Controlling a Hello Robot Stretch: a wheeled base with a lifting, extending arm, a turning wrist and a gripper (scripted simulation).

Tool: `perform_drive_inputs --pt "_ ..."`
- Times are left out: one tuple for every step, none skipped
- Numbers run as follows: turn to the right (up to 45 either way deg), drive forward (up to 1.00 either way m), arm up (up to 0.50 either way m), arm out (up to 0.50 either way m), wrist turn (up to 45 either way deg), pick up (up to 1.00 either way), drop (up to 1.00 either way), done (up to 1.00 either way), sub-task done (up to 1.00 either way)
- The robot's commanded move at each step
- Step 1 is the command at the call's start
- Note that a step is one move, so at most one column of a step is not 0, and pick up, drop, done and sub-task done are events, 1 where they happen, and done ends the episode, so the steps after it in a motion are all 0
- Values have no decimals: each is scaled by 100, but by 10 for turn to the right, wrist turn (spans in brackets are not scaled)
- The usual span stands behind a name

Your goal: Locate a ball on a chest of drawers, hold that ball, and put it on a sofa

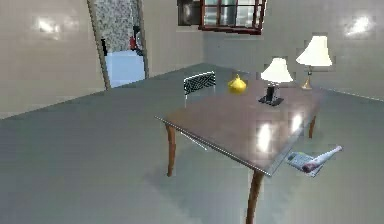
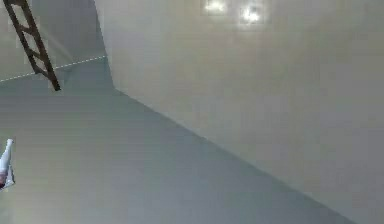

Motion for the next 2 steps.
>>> perform_drive_inputs --pt "-360 0 0 0 0 0 0 0 0" --pt "0 100 0 0 0 0 0 0 0"
